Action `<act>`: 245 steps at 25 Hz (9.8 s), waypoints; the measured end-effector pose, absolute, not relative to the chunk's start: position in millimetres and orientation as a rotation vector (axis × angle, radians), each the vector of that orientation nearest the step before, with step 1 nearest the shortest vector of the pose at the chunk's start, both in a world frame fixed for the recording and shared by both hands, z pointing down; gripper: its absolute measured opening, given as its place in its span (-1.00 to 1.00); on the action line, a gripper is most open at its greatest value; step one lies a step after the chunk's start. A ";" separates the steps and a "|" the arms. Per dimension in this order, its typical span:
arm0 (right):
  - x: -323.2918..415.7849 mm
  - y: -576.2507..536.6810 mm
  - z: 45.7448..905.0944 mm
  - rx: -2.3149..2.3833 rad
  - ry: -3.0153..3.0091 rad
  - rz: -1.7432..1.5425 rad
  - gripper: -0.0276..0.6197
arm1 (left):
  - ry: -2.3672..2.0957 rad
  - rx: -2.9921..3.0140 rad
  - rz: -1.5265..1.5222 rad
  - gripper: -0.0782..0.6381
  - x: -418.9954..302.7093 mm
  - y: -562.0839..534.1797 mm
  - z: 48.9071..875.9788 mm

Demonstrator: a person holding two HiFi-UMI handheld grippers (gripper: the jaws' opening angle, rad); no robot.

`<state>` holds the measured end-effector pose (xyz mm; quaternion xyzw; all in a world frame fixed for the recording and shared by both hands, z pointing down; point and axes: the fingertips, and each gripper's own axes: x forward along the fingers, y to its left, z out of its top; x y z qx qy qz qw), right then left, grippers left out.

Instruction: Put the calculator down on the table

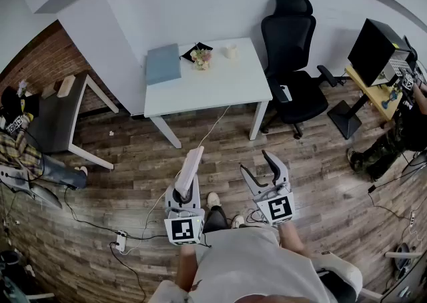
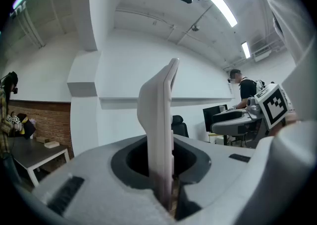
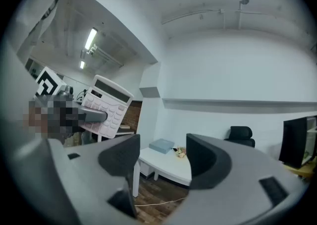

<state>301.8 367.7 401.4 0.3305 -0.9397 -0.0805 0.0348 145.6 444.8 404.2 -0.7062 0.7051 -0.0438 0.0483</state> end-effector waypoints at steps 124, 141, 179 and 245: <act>76.4 -86.7 444.8 1.046 -2.793 -0.169 0.07 | 2.190 -2.188 -0.204 -0.58 -84.8 4.4 427.2; 13.2 -146.6 445.7 1.109 -2.727 -0.164 0.05 | 2.128 -2.280 -0.185 -0.58 -149.0 -66.3 432.4; -26.7 -198.2 457.7 1.269 -2.553 -0.123 -0.02 | 1.999 -2.471 -0.174 -0.58 -206.1 -151.1 456.3; -6.3 -203.8 628.8 0.942 -2.396 0.297 -0.08 | 2.117 -3.054 -0.550 -0.58 -124.9 -162.2 668.6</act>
